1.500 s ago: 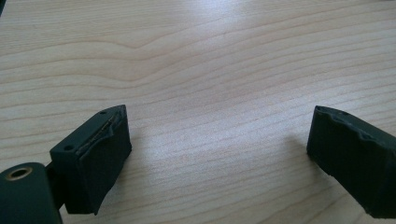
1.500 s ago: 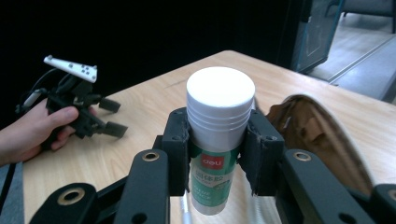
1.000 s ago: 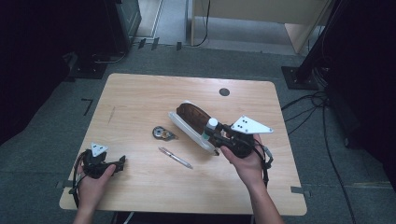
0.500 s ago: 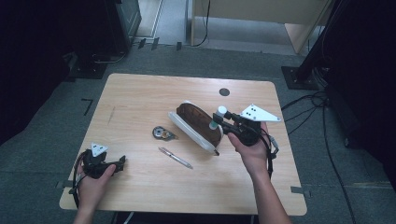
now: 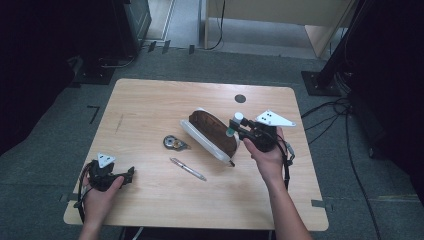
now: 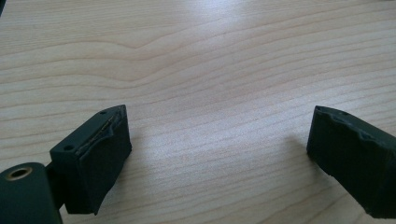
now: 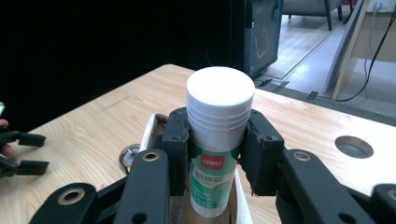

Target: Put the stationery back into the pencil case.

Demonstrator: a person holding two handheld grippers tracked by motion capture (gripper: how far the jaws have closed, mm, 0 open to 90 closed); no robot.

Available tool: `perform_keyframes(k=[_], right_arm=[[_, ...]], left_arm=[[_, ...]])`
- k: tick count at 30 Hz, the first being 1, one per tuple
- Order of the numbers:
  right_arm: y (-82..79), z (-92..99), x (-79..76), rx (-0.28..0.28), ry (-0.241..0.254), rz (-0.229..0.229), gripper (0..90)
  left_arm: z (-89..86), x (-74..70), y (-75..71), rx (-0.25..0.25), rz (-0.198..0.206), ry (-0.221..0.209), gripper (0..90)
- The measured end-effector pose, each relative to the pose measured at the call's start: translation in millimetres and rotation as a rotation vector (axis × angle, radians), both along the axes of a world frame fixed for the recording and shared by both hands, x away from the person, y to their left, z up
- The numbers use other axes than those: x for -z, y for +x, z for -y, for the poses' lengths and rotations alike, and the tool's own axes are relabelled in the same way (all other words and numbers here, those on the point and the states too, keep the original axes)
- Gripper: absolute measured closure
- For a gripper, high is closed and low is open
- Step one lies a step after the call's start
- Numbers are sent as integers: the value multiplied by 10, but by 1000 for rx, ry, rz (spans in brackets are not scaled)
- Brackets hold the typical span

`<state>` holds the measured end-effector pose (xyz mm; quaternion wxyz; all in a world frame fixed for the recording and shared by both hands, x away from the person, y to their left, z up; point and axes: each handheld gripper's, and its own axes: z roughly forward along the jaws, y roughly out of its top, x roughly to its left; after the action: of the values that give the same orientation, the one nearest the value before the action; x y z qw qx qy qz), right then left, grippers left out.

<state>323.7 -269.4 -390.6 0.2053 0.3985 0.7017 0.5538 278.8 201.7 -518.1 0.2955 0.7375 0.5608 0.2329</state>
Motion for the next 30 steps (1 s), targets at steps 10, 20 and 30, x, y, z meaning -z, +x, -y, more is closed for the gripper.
perform_keyframes(k=[10,20,30], right_arm=[[100,-35,239,-1,-29,-42,655],[155,-94,448,-23,-70,-87,655],[210,-162,573,-40,-89,-106,654]], left_arm=[[0,0,0,0,-1,0,62],[0,0,0,0,-1,0,62],[0,0,0,0,-1,0,62]])
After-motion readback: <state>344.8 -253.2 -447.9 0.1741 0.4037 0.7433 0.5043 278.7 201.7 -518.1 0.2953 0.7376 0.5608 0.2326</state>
